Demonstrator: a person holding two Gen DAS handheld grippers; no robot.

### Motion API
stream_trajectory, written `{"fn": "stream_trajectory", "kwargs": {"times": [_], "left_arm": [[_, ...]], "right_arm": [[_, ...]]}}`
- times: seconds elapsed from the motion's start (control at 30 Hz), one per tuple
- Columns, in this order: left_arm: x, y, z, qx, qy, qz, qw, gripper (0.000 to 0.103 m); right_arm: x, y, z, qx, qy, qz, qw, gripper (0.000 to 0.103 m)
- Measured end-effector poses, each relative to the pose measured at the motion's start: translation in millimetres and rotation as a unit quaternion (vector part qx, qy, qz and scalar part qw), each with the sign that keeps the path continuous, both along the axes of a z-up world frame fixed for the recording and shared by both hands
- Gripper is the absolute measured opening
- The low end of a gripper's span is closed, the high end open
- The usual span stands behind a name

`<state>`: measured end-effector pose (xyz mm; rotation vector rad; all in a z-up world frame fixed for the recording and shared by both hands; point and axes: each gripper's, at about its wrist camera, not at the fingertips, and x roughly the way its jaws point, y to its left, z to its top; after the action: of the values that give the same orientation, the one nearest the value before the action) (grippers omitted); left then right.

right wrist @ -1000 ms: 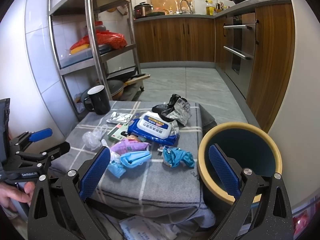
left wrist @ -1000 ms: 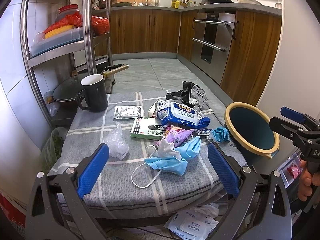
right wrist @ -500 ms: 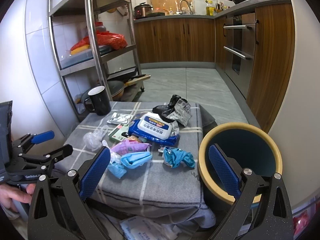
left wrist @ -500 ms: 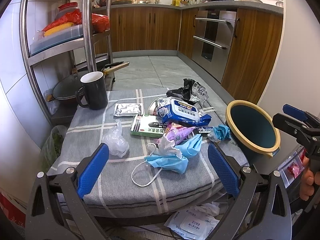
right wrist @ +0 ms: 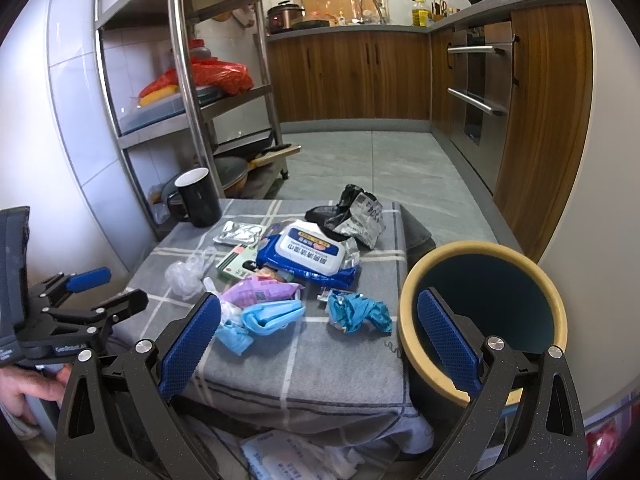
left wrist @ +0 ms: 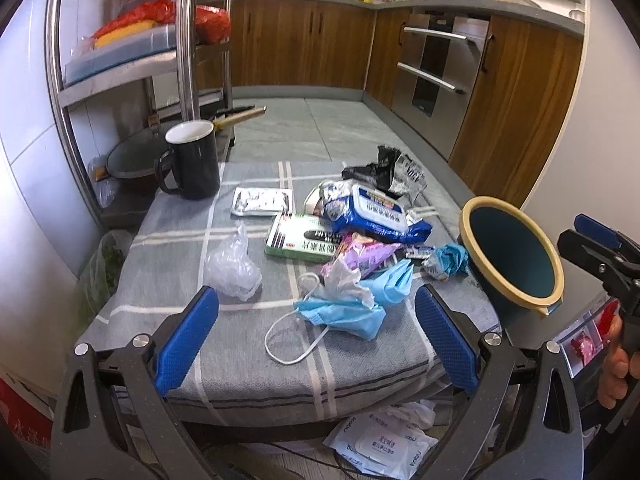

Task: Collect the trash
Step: 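Grasp the blue face mask with the left gripper while the right gripper grasps the white tissue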

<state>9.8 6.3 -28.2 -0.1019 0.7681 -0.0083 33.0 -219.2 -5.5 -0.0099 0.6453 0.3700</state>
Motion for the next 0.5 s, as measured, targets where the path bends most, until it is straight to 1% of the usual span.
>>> {"fn": "stream_trajectory", "kwargs": {"times": [0.17,0.3,0.43,0.5], "left_arm": [[10.2,4.1,-14.1,-0.029,0.035,-0.001,0.999,0.087],[20.2,1.3,-28.0,-0.057,0.063,-0.016,0.9963,0.081],[31.0,-5.0,-46.5,-0.067,0.093,-0.021,0.9932,0.075],[38.0,-8.5,-57.4,-0.073,0.111,-0.021,0.991,0.074]], "right_arm": [[1.7,0.6,-4.9,0.001,0.011,-0.003,1.0,0.098],[7.0,3.2,-10.1,0.0,0.019,-0.005,1.0,0.098],[8.8,3.5,-12.6,-0.002,0.025,-0.007,1.0,0.098],[10.1,2.4,-14.4,-0.002,0.029,-0.009,1.0,0.098]]}}
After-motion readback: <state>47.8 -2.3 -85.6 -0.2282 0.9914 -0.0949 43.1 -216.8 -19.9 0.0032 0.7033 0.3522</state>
